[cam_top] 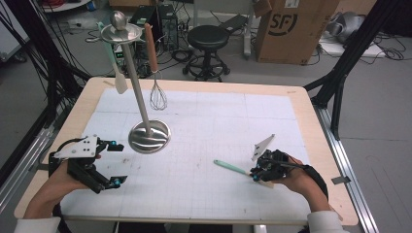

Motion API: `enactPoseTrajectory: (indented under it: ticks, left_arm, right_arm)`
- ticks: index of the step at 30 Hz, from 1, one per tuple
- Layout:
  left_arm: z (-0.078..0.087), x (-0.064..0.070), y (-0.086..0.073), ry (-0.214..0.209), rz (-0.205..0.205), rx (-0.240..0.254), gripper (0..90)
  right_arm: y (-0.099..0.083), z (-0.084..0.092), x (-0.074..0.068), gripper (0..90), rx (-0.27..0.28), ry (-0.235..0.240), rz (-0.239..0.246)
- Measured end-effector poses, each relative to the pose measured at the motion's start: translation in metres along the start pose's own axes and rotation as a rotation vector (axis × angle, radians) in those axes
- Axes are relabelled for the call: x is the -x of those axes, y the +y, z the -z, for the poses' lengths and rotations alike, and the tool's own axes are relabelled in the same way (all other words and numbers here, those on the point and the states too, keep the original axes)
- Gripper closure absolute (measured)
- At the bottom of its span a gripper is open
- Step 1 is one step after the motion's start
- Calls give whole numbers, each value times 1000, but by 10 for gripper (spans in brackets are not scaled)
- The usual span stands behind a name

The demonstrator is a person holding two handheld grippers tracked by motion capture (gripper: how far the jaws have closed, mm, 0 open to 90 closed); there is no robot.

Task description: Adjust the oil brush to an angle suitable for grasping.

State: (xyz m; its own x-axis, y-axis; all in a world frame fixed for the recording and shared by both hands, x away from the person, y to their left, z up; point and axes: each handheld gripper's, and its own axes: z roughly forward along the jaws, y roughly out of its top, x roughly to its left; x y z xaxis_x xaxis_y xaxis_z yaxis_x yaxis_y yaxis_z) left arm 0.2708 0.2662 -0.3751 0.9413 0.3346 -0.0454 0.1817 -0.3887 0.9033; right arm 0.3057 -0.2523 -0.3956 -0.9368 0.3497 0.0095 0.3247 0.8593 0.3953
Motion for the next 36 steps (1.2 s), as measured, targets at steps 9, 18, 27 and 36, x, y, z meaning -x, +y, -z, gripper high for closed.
enactPoseTrajectory:
  ticks: [9, 18, 27, 36]
  left_arm:
    - [1, 0, 0, 0, -1, 5, 17]
    - [1, 0, 0, -1, -4, 2, 17]
    - [2, 0, 0, -4, 0, 18, 16]
    - [2, 0, 0, -5, 0, 16, 17]
  right_arm:
    - [11, 12, 0, 495, 93, -36, -49]
    - [14, 21, 2, 96, 221, 7, -75]
    - [15, 29, 3, 0, 305, -36, -61]
    - [16, 20, 5, 0, 222, -46, -78]
